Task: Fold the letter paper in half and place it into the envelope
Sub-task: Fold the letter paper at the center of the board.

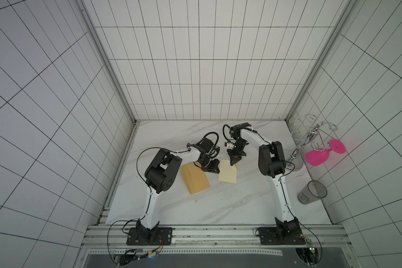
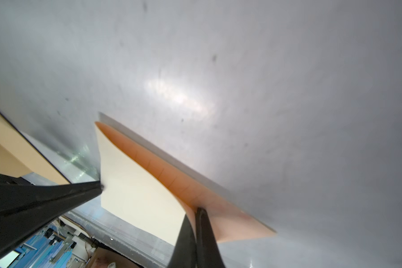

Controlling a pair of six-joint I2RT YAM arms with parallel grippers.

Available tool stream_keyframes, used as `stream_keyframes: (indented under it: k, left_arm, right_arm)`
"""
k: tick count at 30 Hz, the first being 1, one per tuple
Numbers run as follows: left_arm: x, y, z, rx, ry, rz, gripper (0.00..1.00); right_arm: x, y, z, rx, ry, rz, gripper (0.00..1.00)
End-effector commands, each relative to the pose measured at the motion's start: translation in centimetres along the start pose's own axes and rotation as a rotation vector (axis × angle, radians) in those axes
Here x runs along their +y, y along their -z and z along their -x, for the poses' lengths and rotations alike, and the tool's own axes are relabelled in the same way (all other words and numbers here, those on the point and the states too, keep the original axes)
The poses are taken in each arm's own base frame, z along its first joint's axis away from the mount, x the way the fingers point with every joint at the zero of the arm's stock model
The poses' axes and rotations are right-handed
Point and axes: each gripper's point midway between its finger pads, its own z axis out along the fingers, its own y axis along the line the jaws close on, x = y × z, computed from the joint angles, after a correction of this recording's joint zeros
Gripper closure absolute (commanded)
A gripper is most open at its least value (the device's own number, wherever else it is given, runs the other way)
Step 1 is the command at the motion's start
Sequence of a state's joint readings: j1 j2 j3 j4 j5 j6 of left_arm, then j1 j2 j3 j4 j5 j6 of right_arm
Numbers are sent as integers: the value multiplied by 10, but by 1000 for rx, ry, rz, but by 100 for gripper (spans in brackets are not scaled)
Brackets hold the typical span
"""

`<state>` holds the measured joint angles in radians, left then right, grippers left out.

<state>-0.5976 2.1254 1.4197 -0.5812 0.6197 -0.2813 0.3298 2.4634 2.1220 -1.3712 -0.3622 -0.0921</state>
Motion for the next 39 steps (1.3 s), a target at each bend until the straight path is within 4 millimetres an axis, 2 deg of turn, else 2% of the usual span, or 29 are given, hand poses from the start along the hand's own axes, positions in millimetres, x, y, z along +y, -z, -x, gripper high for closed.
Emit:
stream_keyframes:
  k: [1, 10, 14, 17, 20, 21, 22, 27, 32, 37, 39]
  left_arm:
    - [13, -2, -17, 32, 24, 64, 100]
    - [8, 2, -15, 24, 19, 53, 100]
    - [3, -4, -18, 40, 13, 36, 100]
    - [-3, -6, -21, 50, -1, 27, 100]
    - [-8, -6, -22, 55, -4, 9, 100]
    - [-11, -7, -22, 56, -2, -3, 100]
    - [-13, -8, -23, 59, -3, -12, 100]
    - [-28, -11, -23, 68, -23, -42, 100]
    - [-29, -4, -20, 47, -29, -38, 100]
    - [-27, 17, -15, 8, -30, -27, 100]
    - [-26, 29, -12, -12, -24, -24, 100]
  right_arm:
    - [-19, 4, 17, -41, -15, -62, 92]
    - [3, -1, 11, -26, 31, 30, 82]
    - [15, -3, 12, -28, 65, 20, 72]
    - [14, 1, 12, -37, 68, -21, 52]
    - [12, 15, 13, -75, 67, -57, 35]
    - [13, 22, 14, -95, 70, -69, 23]
    - [13, 28, 14, -113, 70, -81, 1]
    - [15, 62, 15, -206, 74, -136, 1]
    - [14, 83, 6, -253, 69, -189, 1]
    - [2, 106, -7, -289, 45, -300, 1]
    - [0, 115, -11, -309, 43, -326, 4]
